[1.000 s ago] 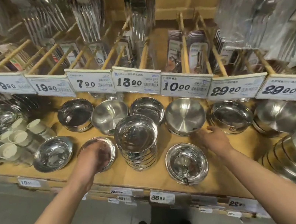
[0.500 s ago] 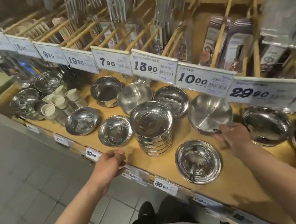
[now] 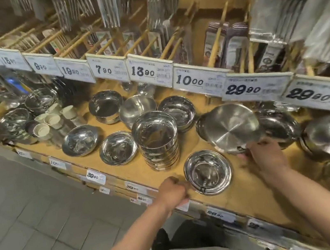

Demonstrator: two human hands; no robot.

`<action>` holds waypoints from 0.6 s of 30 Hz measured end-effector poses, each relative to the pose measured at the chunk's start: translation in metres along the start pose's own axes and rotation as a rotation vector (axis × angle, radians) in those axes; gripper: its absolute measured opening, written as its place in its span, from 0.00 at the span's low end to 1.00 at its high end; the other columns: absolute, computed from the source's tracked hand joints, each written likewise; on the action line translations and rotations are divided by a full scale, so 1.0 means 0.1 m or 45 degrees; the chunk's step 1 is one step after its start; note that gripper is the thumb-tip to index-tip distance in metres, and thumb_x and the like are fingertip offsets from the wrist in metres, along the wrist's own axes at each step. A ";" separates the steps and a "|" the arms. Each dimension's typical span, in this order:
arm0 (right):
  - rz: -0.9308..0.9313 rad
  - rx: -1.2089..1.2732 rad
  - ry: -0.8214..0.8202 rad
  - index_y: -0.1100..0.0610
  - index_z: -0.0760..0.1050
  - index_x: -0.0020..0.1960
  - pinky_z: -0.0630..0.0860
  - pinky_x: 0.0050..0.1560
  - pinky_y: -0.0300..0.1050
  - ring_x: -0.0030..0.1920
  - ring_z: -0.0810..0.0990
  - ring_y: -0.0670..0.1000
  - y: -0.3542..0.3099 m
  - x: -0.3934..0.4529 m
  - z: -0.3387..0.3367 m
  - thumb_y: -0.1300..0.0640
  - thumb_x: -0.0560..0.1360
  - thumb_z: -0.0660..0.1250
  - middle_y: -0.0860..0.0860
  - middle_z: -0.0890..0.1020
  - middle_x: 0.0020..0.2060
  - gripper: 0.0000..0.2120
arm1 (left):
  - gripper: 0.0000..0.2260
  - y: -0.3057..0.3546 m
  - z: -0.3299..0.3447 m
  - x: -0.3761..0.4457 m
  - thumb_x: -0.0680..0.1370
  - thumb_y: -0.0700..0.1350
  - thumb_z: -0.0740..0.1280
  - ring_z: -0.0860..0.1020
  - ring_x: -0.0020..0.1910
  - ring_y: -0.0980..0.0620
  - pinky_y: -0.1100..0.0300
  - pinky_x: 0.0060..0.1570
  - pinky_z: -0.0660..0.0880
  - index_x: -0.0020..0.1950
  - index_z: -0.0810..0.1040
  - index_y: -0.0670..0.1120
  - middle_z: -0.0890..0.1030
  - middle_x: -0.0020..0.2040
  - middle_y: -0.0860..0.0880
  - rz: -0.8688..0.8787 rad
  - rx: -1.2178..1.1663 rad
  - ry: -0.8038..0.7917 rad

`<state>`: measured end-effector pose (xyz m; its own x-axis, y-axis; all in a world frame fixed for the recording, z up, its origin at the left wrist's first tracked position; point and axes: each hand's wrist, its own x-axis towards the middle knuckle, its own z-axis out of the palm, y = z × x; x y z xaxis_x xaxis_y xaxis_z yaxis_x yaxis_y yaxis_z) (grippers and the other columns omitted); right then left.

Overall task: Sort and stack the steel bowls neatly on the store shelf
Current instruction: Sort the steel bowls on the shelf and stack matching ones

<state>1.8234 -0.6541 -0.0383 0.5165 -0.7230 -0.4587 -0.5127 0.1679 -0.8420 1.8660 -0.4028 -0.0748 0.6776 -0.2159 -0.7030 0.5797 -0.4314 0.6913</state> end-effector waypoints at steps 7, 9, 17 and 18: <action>0.107 0.175 0.077 0.61 0.74 0.60 0.71 0.21 0.32 0.22 0.80 0.42 0.37 -0.34 -0.41 0.62 0.78 0.70 0.55 0.82 0.38 0.12 | 0.08 0.02 0.38 0.15 0.80 0.43 0.69 0.86 0.42 0.42 0.46 0.48 0.84 0.54 0.74 0.40 0.85 0.46 0.40 0.048 0.114 0.043; 0.126 0.202 0.074 0.62 0.75 0.61 0.69 0.20 0.30 0.22 0.80 0.41 0.48 -0.34 -0.48 0.63 0.78 0.70 0.57 0.83 0.41 0.13 | 0.08 0.03 0.38 0.14 0.80 0.44 0.68 0.86 0.40 0.44 0.47 0.48 0.84 0.52 0.72 0.42 0.83 0.47 0.40 0.032 0.092 0.056; 0.256 0.254 -0.003 0.61 0.68 0.70 0.82 0.51 0.49 0.39 0.88 0.55 0.75 -0.20 -0.44 0.65 0.80 0.66 0.64 0.83 0.56 0.19 | 0.07 -0.08 0.07 -0.01 0.80 0.41 0.68 0.85 0.37 0.47 0.64 0.30 0.79 0.54 0.72 0.43 0.79 0.50 0.43 -0.021 0.137 0.092; 0.261 0.246 -0.011 0.60 0.69 0.69 0.82 0.50 0.48 0.38 0.88 0.55 0.79 -0.20 -0.42 0.64 0.80 0.66 0.63 0.83 0.56 0.18 | 0.06 -0.09 0.04 -0.04 0.80 0.42 0.68 0.85 0.37 0.47 0.64 0.30 0.80 0.53 0.72 0.43 0.80 0.49 0.44 -0.009 0.155 0.091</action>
<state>1.7437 -0.6550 -0.0833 0.4218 -0.6549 -0.6270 -0.4677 0.4353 -0.7693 1.8563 -0.4012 -0.0787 0.7070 -0.1515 -0.6908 0.5279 -0.5369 0.6580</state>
